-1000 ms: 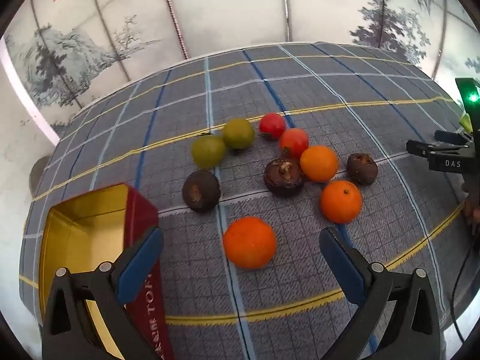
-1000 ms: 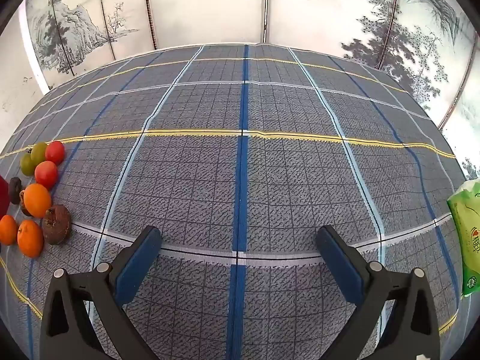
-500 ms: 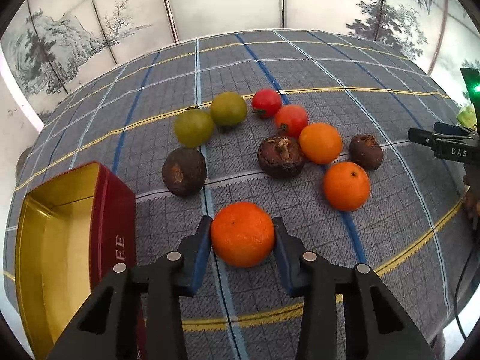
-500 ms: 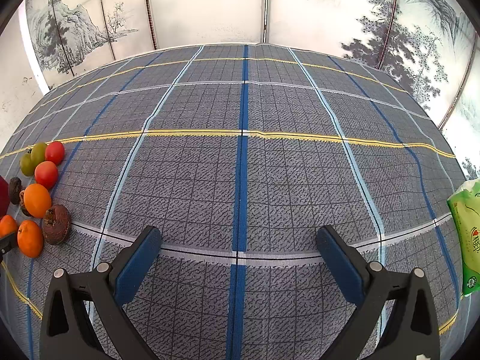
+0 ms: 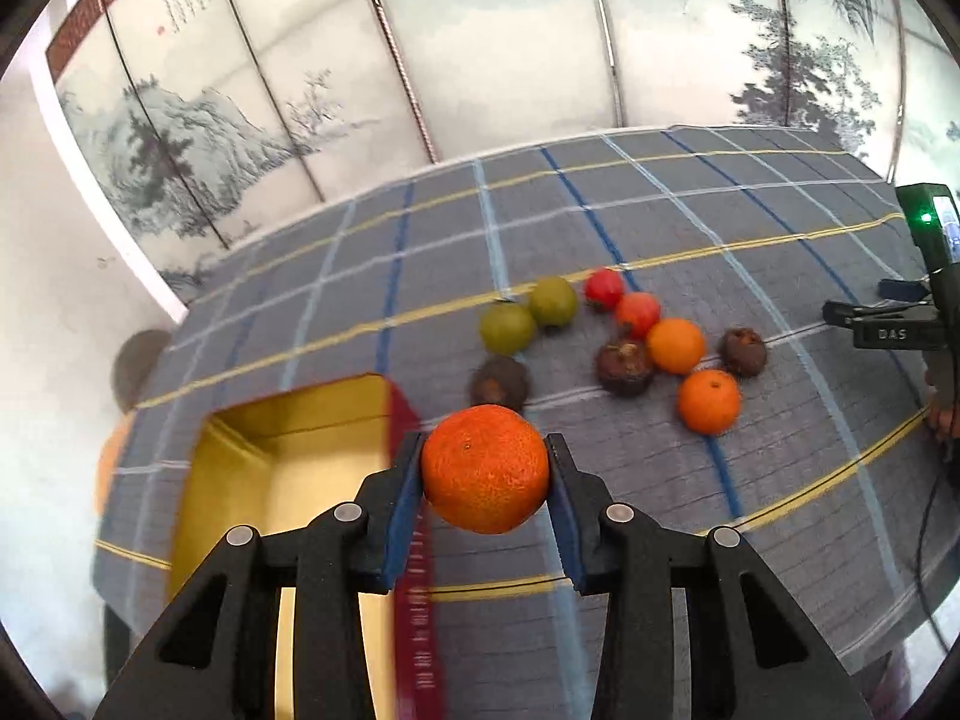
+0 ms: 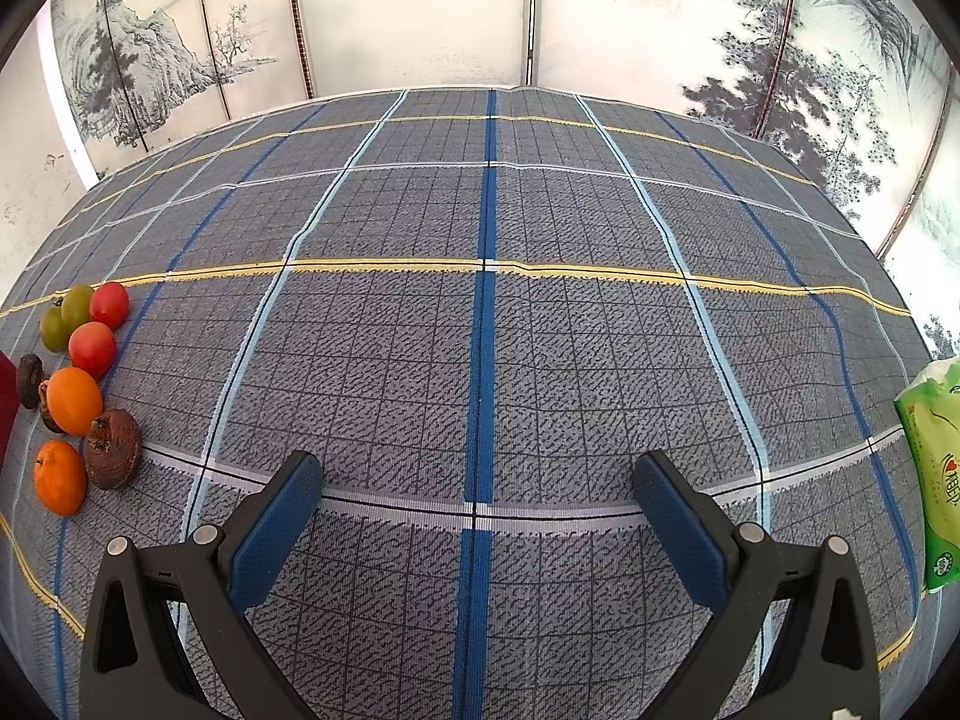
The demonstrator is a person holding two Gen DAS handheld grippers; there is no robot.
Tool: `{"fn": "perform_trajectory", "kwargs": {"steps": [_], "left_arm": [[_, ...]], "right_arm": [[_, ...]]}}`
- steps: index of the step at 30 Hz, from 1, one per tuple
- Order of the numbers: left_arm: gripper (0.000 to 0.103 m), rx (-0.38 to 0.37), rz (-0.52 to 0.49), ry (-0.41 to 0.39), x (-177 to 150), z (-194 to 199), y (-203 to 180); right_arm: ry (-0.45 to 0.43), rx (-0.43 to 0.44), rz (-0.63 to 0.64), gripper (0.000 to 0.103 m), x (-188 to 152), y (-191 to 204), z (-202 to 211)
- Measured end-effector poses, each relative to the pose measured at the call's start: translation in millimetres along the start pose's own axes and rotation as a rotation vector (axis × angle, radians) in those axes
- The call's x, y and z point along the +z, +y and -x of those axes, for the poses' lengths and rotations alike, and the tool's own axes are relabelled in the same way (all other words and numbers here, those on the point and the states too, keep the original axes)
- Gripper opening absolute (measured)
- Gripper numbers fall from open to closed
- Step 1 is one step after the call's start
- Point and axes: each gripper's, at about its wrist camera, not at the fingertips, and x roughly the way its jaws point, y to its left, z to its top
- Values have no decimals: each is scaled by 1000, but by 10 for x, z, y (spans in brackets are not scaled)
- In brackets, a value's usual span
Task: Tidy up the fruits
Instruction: 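Carry the orange into the gold tin and open the left tool while the right tool reaches a brown fruit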
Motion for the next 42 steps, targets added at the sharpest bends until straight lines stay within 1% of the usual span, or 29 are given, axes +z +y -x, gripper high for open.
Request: {"fn": "perform_trajectory", "kwargs": {"steps": [3, 5, 8, 11, 15, 18, 20, 22, 24, 25, 26, 28, 29, 31, 32, 33, 35, 37, 38, 40, 42], "left_arm": [[40, 66, -21, -10, 3, 5, 166], [41, 89, -19, -4, -1, -32, 323], [41, 144, -22, 13, -19, -162, 582], [41, 157, -18, 67, -41, -391, 826], [41, 166, 20, 169, -113, -798, 1174], [41, 169, 43, 229, -172, -1030, 1336], [41, 152, 58, 252, -205, -1140, 1406], [42, 154, 70, 270, -216, -1220, 1438], [43, 144, 84, 297, -220, -1270, 1467], [47, 141, 92, 302, -234, -1281, 1487], [50, 148, 98, 302, -232, -1295, 1494], [62, 143, 105, 289, -219, -1283, 1512], [64, 133, 109, 278, -213, -1260, 1520], [65, 125, 123, 241, -191, -1159, 1536], [65, 117, 131, 227, -179, -1109, 1542], [65, 101, 145, 211, -167, -1030, 1548], [65, 64, 200, 180, -170, -828, 1582], [65, 39, 245, 138, -190, -605, 1593], [66, 32, 265, 109, -220, -441, 1583], [71, 18, 287, 73, -280, -205, 1531], [75, -7, 303, 34, -378, 52, 1456]], "right_arm": [[0, 0, -1, 103, 1, 2, -1], [0, 0, -1, 103, 2, 2, -2], [1, 0, -1, 103, 3, 3, -3], [1, 0, -1, 103, 11, 2, -11], [1, -7, -12, 103, 11, -4, -13], [7, -2, -4, 103, -33, 8, 36], [14, 19, 11, 103, -66, -9, 72], [-21, 48, 14, 103, -98, -40, 148], [-79, 140, 17, 101, -143, -2, 302], [-102, 182, 28, 101, -165, 42, 380], [-114, 202, 47, 101, -178, 102, 440], [-113, 262, 122, 98, -186, 288, 513], [-113, 281, 155, 96, -177, 378, 527], [-113, 316, 215, 89, -144, 555, 547], [-111, 334, 239, 87, -122, 632, 544], [-107, 335, 260, 83, -94, 710, 528], [-86, 339, 297, 74, -50, 853, 449], [-63, 345, 315, 61, -34, 959, 386], [-49, 336, 331, 60, -23, 1008, 341], [-37, 360, 344, 59, -2, 1080, 309], [-31, 358, 369, 59, 15, 1144, 301]]}}
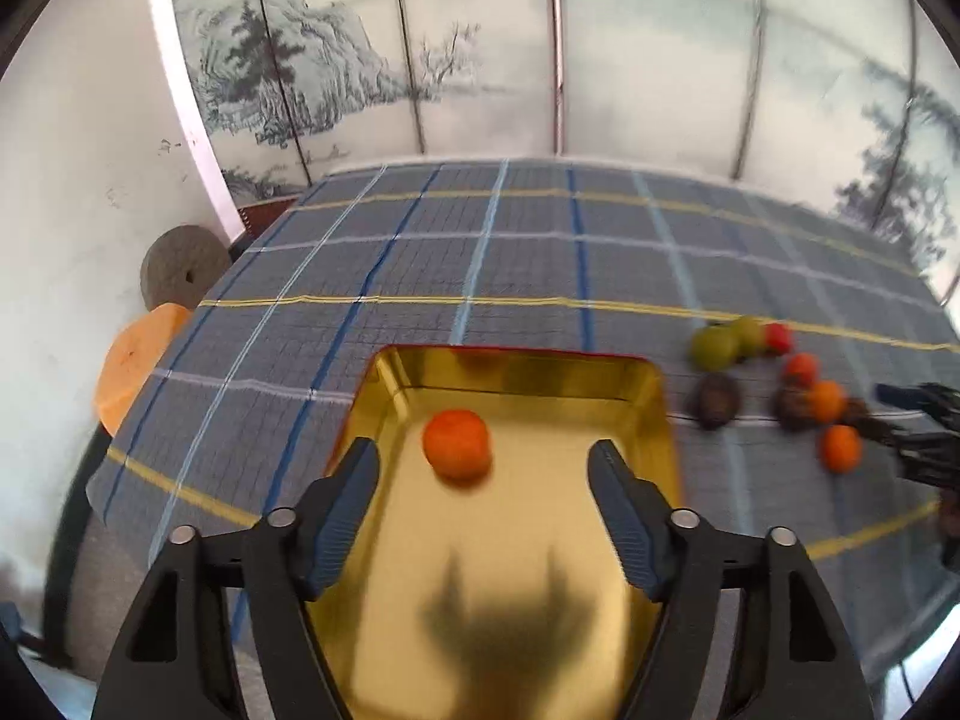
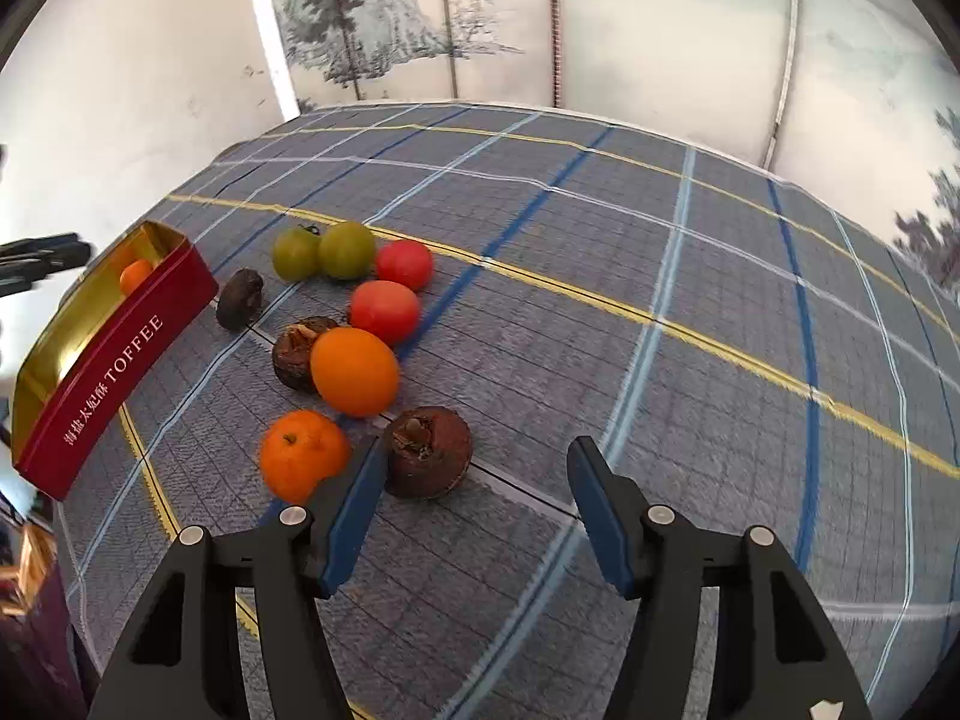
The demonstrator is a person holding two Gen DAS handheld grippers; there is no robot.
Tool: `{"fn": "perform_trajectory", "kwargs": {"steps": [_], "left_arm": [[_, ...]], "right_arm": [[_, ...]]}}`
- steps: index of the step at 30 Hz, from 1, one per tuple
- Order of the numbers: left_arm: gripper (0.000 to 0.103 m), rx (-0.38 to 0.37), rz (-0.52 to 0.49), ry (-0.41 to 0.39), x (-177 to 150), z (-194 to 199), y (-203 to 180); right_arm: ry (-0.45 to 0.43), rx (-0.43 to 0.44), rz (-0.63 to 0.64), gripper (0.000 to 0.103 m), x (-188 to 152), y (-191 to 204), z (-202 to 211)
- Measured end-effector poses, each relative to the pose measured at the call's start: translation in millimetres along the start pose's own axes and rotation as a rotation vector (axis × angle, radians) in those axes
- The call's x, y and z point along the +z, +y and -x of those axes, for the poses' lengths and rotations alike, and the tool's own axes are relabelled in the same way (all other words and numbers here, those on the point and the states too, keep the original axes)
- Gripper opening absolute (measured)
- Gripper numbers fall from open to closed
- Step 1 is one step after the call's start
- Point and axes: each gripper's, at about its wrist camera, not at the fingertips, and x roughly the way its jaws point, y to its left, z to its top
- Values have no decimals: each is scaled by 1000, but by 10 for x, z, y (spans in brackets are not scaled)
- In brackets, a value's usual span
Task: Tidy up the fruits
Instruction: 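Carry the orange into the gold tin and open the left tool while the right tool reaches a brown fruit, then grasp the dark brown fruit with the right tool and drop it into the tin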
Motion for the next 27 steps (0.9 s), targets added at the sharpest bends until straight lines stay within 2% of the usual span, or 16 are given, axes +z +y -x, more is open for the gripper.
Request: {"fn": "perform_trajectory", "kwargs": {"steps": [3, 5, 7, 10, 12, 15, 17, 19, 21, 24, 27], "left_arm": [[77, -23, -3, -32, -205, 279, -102], [78, -22, 1, -39, -306, 393, -155], [79, -24, 11, -29, -378, 465, -188], [79, -57, 26, -14, -436, 515, -146], [79, -32, 25, -18, -466, 569, -117], [79, 58, 31, -90, -526, 733, -20], [79, 115, 31, -124, -556, 817, 39], [84, 168, 39, -125, -568, 840, 97], [90, 182, 63, -126, -584, 859, 187], [90, 188, 86, -117, -618, 878, 318], [92, 212, 63, -89, -657, 847, 366]], "right_arm": [[27, 10, 25, 59, 41, 51, -85], [46, 25, 30, 54, 67, 72, -127], [72, 53, 27, 35, 75, 81, -198], [76, 47, 21, 23, 88, 78, -209], [64, 41, 6, 23, 85, 70, -171], [23, 34, -21, 23, 116, 98, 3], [-32, 67, -8, 23, 194, 253, 208], [-66, 133, 3, 23, 323, 492, 322], [-71, 205, 30, 23, 458, 782, 315], [-52, 313, 74, 23, 678, 1297, 119], [-27, 357, 110, 23, 826, 1727, -91]]}}
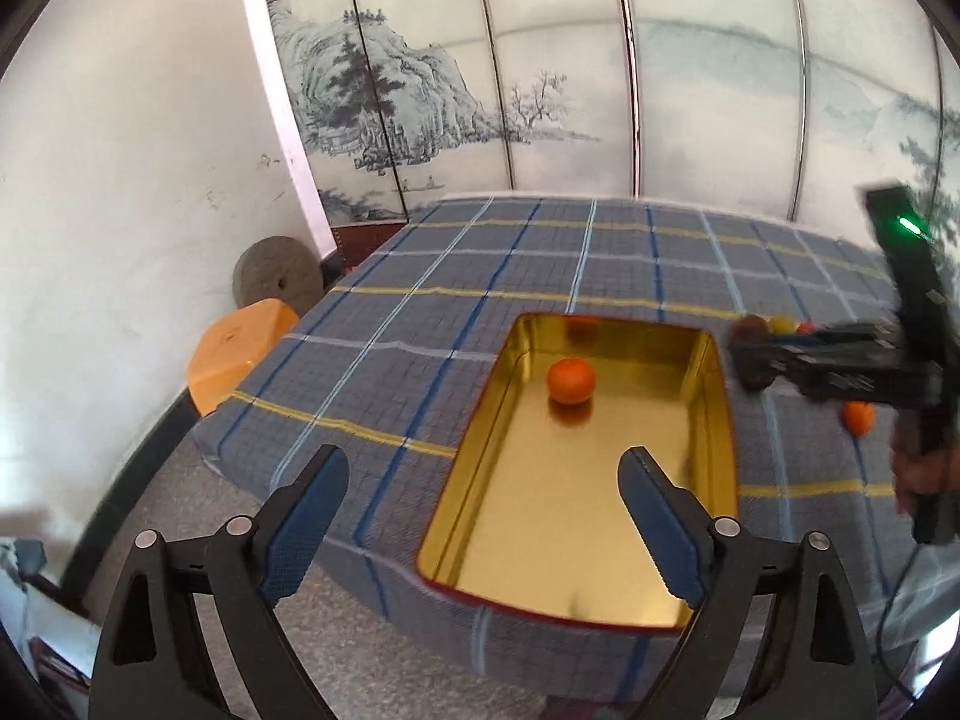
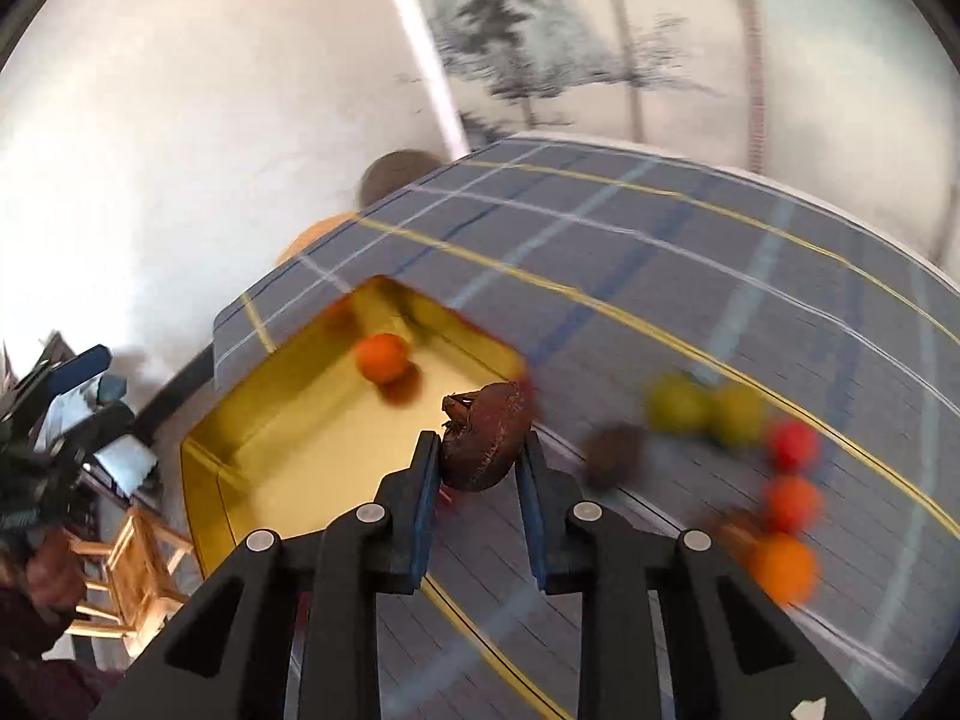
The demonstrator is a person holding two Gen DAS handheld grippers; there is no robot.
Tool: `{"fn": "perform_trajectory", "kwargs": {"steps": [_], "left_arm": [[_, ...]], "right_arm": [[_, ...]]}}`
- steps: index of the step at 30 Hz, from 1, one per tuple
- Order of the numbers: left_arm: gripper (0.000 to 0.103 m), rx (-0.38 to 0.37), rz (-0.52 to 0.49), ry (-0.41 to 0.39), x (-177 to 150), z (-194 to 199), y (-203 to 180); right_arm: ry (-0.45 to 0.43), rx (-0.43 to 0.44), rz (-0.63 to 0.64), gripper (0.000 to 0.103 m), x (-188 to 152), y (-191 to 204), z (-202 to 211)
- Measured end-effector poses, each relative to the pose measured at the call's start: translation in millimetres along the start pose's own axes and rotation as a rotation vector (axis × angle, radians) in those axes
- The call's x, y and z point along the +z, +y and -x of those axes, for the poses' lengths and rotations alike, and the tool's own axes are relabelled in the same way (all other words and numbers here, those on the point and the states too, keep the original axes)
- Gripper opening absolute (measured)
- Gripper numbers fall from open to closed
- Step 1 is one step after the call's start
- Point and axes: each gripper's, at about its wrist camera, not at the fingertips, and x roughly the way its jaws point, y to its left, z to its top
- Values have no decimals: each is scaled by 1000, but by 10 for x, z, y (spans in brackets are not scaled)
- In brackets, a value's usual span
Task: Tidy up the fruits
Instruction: 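Grasp the dark brown fruit with the right tool and drop it into the tin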
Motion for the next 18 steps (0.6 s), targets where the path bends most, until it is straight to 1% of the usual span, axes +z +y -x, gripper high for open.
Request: {"fn": "perform_trajectory", "kwargs": {"steps": [2, 6, 9, 12, 15, 17, 18], "left_arm": [[92, 28, -16, -1, -31, -7, 16], [94, 34, -18, -4, -92, -19, 87], [94, 21, -7, 9, -109, -67, 132], [94, 11, 5, 13, -139, -84, 178], [94, 11, 11, 9, -160, -76, 210], [94, 6, 20, 13, -157, -77, 237], [95, 6, 24, 15, -159, -72, 249]], "right_arm": [[35, 9, 5, 23, 110, 138, -281], [91, 7, 37, 24, 217, 353, -651], [127, -21, 65, 24, 250, 458, -828], [157, -56, 67, 24, 258, 477, -956], [151, -81, 56, 25, 271, 495, -987], [132, -91, 38, 36, 300, 490, -973], [117, -88, 27, 48, 318, 479, -951]]}}
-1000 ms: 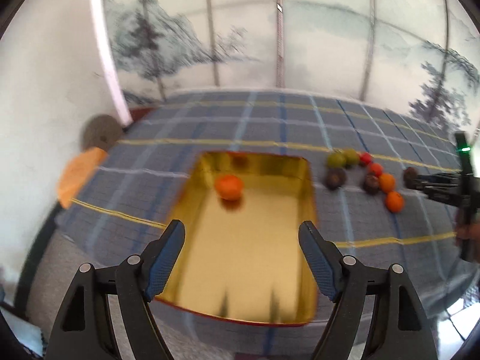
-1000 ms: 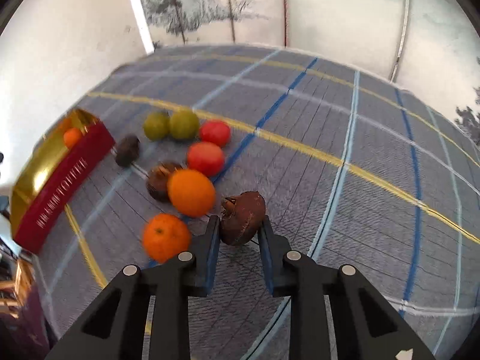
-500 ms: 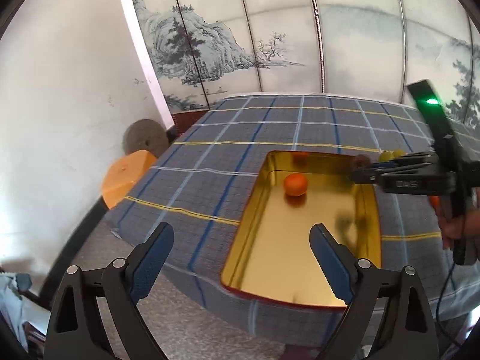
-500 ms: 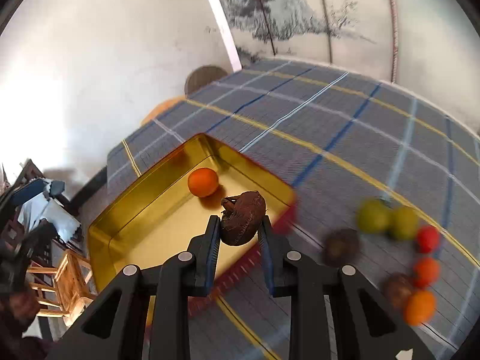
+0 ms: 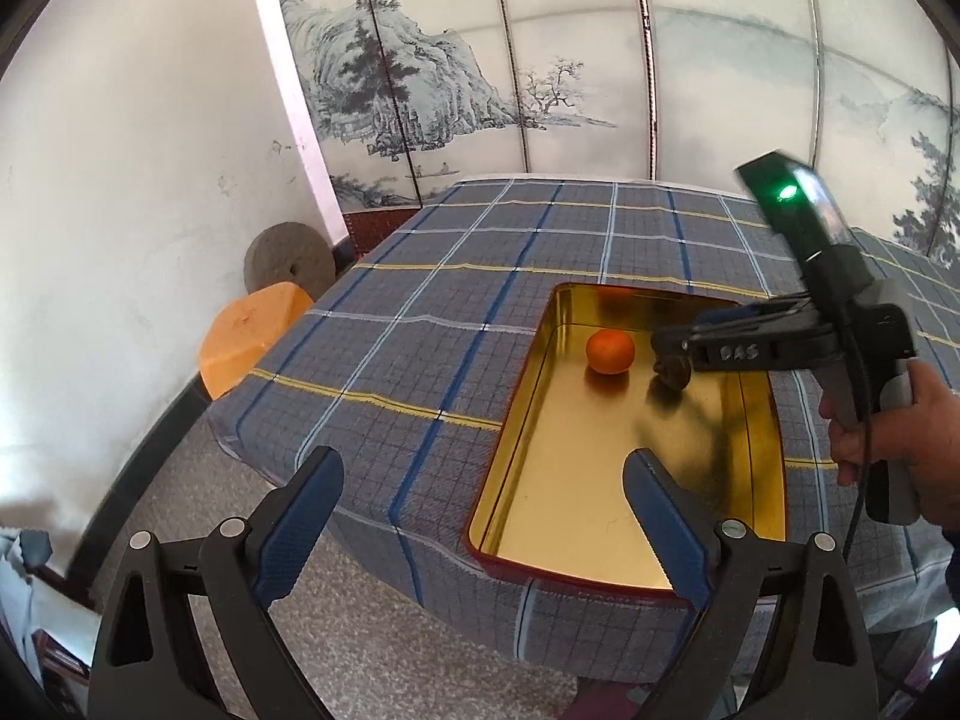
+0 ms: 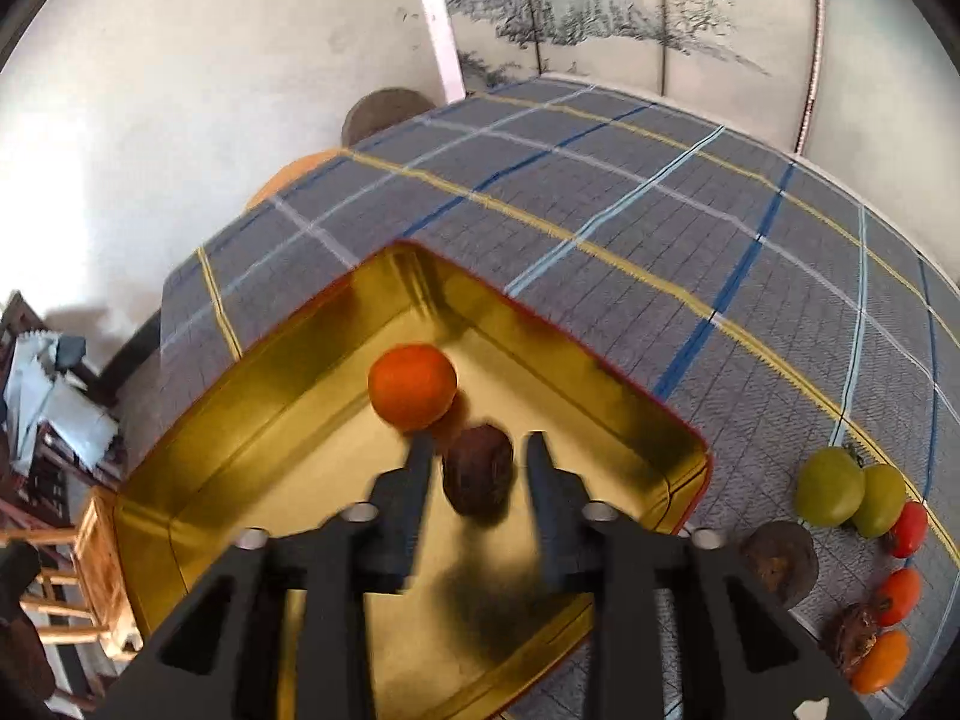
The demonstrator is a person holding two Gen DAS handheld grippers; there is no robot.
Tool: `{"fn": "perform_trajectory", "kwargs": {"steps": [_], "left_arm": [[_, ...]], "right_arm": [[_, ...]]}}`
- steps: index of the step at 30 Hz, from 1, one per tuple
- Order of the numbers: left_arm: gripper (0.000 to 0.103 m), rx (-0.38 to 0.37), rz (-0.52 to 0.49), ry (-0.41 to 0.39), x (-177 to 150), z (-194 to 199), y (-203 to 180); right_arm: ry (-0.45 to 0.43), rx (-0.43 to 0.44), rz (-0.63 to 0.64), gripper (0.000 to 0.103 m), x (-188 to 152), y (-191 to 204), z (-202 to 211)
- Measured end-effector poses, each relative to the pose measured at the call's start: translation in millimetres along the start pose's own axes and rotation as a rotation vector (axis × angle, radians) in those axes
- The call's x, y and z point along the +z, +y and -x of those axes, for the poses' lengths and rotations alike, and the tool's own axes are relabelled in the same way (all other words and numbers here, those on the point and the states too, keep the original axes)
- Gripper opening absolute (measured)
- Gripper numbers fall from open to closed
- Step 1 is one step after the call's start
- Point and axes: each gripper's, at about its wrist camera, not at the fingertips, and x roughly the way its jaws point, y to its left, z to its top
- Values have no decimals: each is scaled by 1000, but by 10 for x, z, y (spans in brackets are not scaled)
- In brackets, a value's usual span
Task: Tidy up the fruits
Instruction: 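Grasp the dark brown fruit with the right tool and drop it into the tin, then move the left tool toward another dark brown fruit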
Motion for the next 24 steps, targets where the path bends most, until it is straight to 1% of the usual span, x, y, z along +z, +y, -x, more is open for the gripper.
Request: {"fn": "perform_trajectory", "kwargs": {"steps": [1, 2, 3, 5, 7, 9, 12, 13, 15, 18, 20, 21, 23, 24], "left_arm": [[96, 0, 2, 2, -5, 3, 2], [96, 0, 3, 3, -17, 8, 12], [97, 1, 5, 4, -23, 16, 28], [97, -4, 6, 6, -31, 22, 31], [98, -9, 0, 8, -46, 41, 2], [98, -13, -10, 7, -48, 62, -30], [98, -24, -39, 3, -53, 94, -120], [98, -27, -48, 2, -52, 104, -150], [99, -50, -72, 10, -51, 125, -250], [99, -67, -105, 6, -62, 172, -406], [99, -73, -138, -1, -77, 197, -525], [99, -80, -160, -2, -90, 207, -599], [99, -91, -195, 4, -106, 215, -727], [99, -107, -212, 8, -119, 220, -788]], "right_arm": [[-22, 7, -11, 57, 7, -4, 40], [-54, 16, -21, 59, 8, -7, 104], [-95, 25, -33, 60, -8, -16, 205], [-149, 31, -51, 61, -48, -37, 373], [-200, 26, -61, 61, -158, -77, 578], [-247, -19, -69, 64, -332, -146, 796], [-286, -114, -102, 72, -641, -344, 1058], [-289, -156, -128, 75, -793, -478, 1155], [-281, -217, -176, 77, -1010, -733, 1275], [-219, -376, -259, 78, -1397, -1215, 1427], [-185, -459, -318, 79, -1648, -1532, 1535], [-161, -518, -345, 83, -1785, -1698, 1587], [-124, -600, -385, 84, -1980, -1929, 1652], [-115, -623, -410, 84, -2085, -2043, 1695]]}}
